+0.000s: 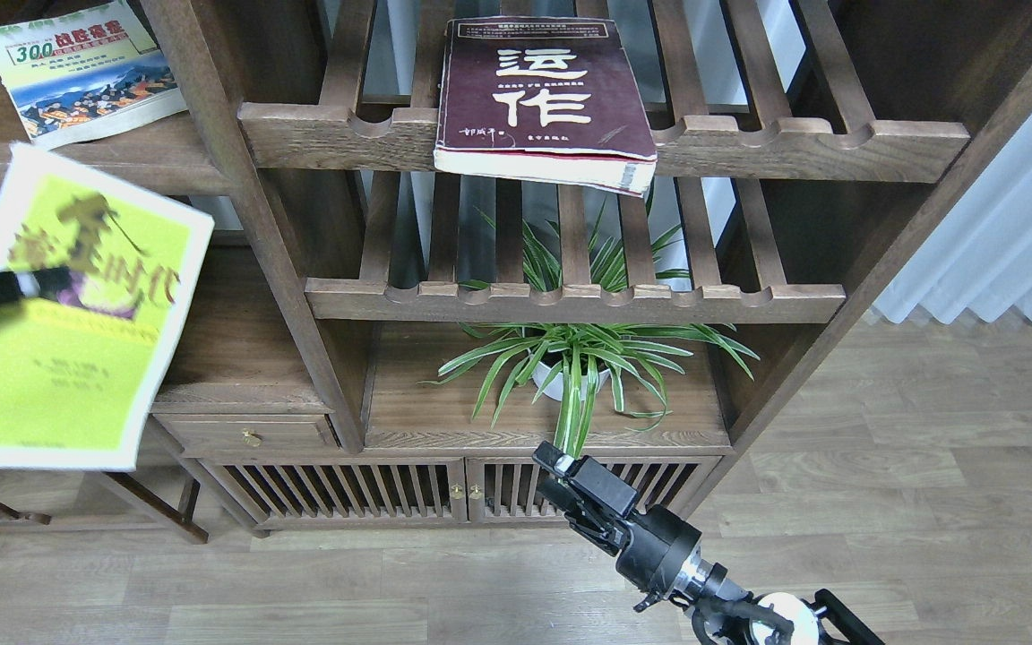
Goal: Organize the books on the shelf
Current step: 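Carry the yellow-green book with the left gripper to the upper shelf, then place the yellow-green book on top of the blue book and release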
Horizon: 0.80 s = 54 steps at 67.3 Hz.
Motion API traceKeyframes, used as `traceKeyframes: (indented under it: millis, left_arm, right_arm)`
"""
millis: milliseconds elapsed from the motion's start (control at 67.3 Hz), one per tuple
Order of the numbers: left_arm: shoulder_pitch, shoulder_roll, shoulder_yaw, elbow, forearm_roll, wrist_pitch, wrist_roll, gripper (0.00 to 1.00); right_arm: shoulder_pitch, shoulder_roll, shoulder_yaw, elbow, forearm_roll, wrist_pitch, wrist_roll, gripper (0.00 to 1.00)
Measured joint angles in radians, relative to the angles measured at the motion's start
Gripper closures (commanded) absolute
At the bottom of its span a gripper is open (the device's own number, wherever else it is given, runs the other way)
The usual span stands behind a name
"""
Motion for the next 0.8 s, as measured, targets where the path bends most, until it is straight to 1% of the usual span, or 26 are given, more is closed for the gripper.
traceKeyframes:
  millis: [59, 74, 89, 252, 431, 579, 757, 772, 802]
  left_arm:
    - [-0.048, 0.017, 0.0, 0.006, 0.0, 0.0, 0.0, 0.98]
    - [-0.086, 0.027, 0.0, 0.014, 0.0, 0.0, 0.0, 0.98]
    - [-0.094, 0.029, 0.0, 0.016, 0.0, 0.0, 0.0, 0.98]
    - [-0.159, 0.036, 0.004, 0.066, 0.0, 0.0, 0.0, 0.98]
    - [-0.206, 0.016, 0.004, 0.172, 0.003, 0.0, 0.0, 0.98]
    - [-0.244, -0.084, 0.003, 0.306, 0.022, 0.0, 0.0, 0.98]
    - [-0.343, -0.261, 0.002, 0.472, 0.08, 0.001, 0.0, 0.98]
    - [-0.36, -0.301, 0.004, 0.508, 0.093, 0.001, 0.0, 0.98]
    - [-0.365, -0.313, 0.008, 0.519, 0.097, 0.001, 0.0, 0.98]
  right_arm:
    - [0.005, 0.0, 0.0, -0.001, 0.0, 0.0, 0.0, 0.01]
    - [0.008, 0.0, 0.0, -0.001, 0.0, 0.0, 0.0, 0.01]
    - [0.008, 0.0, 0.0, -0.001, 0.0, 0.0, 0.0, 0.01]
    - [0.014, 0.0, 0.001, -0.002, 0.0, 0.0, 0.0, 0.01]
    - [0.02, 0.0, 0.004, -0.003, 0.001, 0.0, 0.0, 0.01]
    - [0.02, 0.0, 0.005, -0.003, 0.001, 0.0, 0.0, 0.01]
    - [0.014, 0.0, 0.003, -0.001, 0.004, 0.0, 0.0, 0.01]
    - [0.013, 0.0, 0.002, 0.001, 0.004, 0.0, 0.0, 0.01]
    - [0.012, 0.0, 0.002, 0.001, 0.004, 0.0, 0.0, 0.01]
